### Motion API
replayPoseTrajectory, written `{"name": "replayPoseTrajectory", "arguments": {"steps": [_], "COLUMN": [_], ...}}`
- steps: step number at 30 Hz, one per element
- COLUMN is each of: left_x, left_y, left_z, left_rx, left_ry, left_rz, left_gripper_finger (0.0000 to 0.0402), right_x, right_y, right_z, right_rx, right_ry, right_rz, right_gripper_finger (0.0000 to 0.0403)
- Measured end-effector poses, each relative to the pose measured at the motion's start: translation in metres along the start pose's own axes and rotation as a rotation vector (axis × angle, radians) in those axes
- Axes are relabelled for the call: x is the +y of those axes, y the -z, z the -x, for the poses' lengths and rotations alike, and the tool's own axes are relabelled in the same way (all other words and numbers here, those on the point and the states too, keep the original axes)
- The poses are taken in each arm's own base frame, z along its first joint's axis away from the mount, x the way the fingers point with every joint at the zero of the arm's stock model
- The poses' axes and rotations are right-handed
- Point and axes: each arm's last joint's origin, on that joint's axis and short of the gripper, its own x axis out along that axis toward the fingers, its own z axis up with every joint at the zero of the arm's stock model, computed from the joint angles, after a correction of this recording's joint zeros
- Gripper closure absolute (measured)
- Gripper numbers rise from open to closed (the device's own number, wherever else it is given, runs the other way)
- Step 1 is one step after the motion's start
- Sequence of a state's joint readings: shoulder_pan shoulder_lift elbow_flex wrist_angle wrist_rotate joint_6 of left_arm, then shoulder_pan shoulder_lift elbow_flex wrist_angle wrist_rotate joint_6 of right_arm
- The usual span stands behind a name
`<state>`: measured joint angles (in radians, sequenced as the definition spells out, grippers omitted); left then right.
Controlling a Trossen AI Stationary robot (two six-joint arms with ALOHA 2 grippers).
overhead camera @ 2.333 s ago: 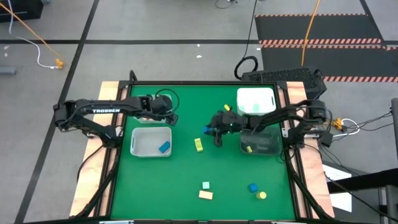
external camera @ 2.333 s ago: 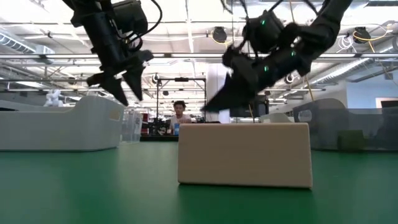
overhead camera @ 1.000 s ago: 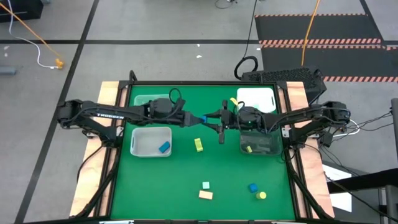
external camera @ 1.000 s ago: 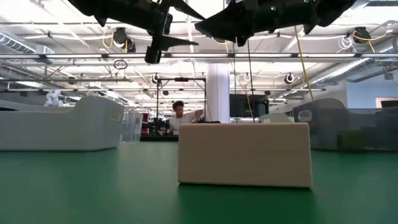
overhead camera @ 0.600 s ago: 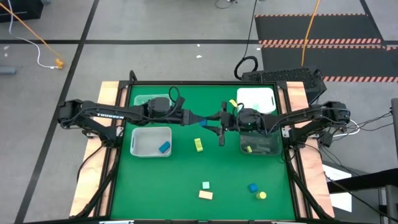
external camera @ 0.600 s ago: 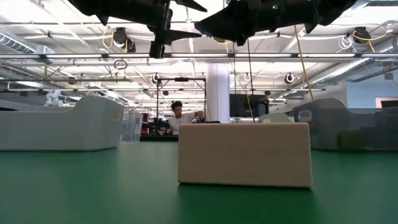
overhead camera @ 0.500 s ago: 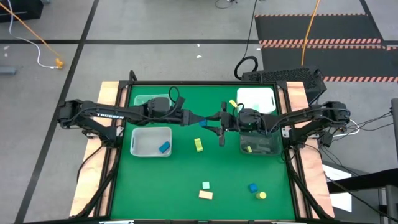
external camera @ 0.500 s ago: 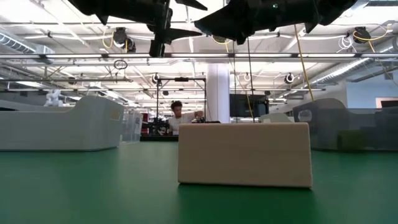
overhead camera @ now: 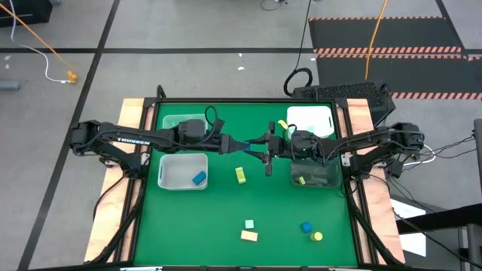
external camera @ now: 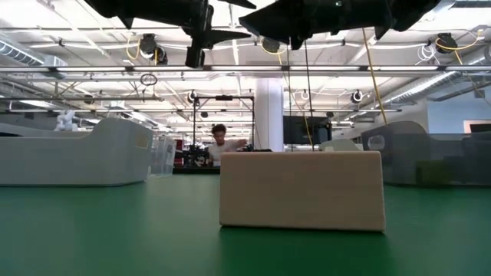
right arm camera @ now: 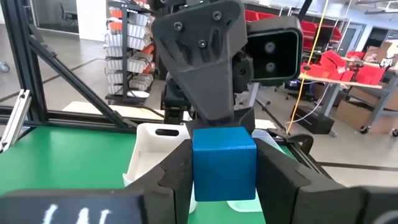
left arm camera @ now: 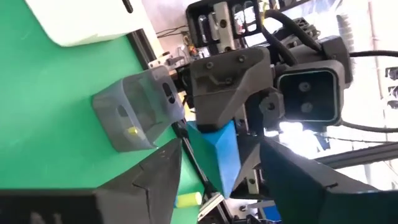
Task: Sort & place blocks by color
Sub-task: Put the top blue block into the gray bin
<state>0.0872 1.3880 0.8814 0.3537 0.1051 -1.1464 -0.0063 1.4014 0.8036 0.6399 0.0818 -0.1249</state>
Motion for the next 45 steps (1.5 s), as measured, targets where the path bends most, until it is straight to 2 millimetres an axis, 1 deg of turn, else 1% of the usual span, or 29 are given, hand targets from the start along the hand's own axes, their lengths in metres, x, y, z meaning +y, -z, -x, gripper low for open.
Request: {"name": "replayPoseTrajectory", "arguments": {"steps": [8,11,14,22,28,31,35,39,45], "left_x": [0.0,0.001,0.003,0.004,0.004,0.004,0.004,0.004,0.001], "left_y": [0.0,0.001,0.002,0.003,0.002,0.002,0.002,0.002,0.001], "left_z": [0.0,0.0,0.0,0.0,0.0,0.0,0.0,0.0,0.0], "left_rx": [0.0,0.006,0.018,0.015,0.011,0.002,-0.006,-0.002,-0.002], "left_ry": [-0.003,-0.014,-0.035,-0.047,-0.045,-0.049,-0.055,-0.053,-0.029], "left_rz": [-0.048,-0.043,-0.041,-0.061,-0.071,-0.075,-0.063,-0.066,-0.085], "left_gripper_finger": [0.0281,0.0298,0.0297,0.0259,0.0258,0.0273,0.0314,0.0316,0.0321], "right_x": [0.001,0.002,0.001,0.0,-0.002,-0.002,-0.002,0.0,0.005], "right_y": [0.007,0.01,0.013,0.011,0.011,0.011,0.012,0.012,0.014], "right_z": [-0.007,-0.01,-0.011,-0.012,-0.013,-0.013,-0.013,-0.012,-0.012], "right_rx": [-0.011,-0.006,0.003,-0.004,-0.005,-0.003,0.007,0.007,0.031], "right_ry": [0.006,0.009,0.012,0.004,0.009,0.009,0.016,0.013,-0.013], "right_rz": [0.0,0.005,0.004,-0.001,-0.002,-0.001,0.008,0.001,-0.047], "right_gripper_finger": [0.028,0.028,0.028,0.028,0.028,0.028,0.0279,0.0269,0.0221]}}
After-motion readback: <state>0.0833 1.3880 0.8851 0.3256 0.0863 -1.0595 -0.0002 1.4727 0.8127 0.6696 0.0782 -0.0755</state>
